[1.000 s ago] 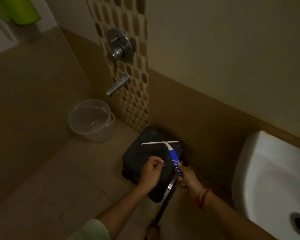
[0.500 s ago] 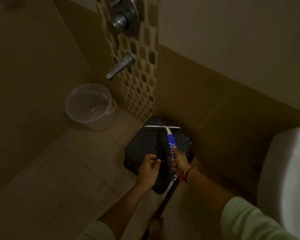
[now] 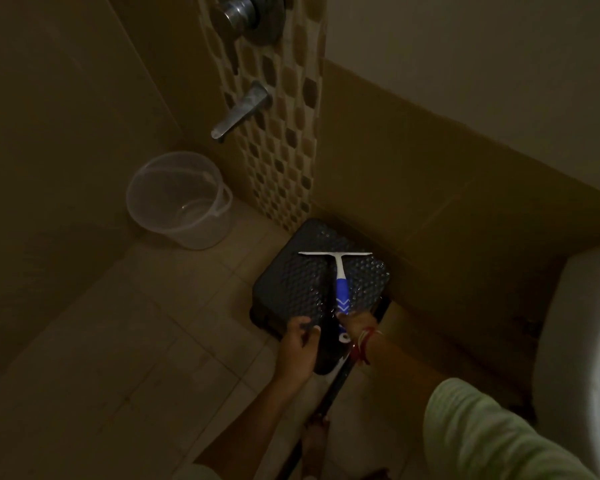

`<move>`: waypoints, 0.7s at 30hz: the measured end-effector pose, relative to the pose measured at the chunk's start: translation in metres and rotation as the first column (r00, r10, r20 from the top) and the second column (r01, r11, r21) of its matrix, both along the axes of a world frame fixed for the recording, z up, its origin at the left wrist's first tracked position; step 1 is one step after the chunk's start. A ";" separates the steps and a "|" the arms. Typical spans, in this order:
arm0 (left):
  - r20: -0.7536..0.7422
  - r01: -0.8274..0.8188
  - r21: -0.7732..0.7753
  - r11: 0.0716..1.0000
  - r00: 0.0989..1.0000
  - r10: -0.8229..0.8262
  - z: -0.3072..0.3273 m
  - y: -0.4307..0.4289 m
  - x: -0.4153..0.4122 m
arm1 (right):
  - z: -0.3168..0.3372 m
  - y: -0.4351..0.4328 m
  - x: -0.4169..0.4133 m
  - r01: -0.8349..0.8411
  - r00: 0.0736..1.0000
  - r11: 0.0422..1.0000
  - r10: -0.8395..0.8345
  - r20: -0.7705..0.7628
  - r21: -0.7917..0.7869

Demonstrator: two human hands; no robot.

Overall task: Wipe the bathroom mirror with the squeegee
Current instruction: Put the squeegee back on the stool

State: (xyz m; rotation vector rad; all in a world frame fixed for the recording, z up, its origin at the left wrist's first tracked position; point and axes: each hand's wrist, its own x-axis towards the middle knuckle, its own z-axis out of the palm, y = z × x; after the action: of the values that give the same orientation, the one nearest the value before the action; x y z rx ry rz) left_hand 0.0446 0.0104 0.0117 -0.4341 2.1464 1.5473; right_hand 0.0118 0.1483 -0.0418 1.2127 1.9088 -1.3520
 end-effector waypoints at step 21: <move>0.021 0.008 -0.111 0.994 1.000 -0.006 -0.061 -0.014 0.033 | -0.047 0.003 0.003 -0.325 0.941 0.926 0.298 0.159 0.190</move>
State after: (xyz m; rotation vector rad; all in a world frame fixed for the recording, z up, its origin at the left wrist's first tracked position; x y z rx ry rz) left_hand 0.0773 -0.0031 -0.0489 -0.4765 2.2236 1.4180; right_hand 0.0148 0.1510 -0.0893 1.0071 2.0886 -0.9001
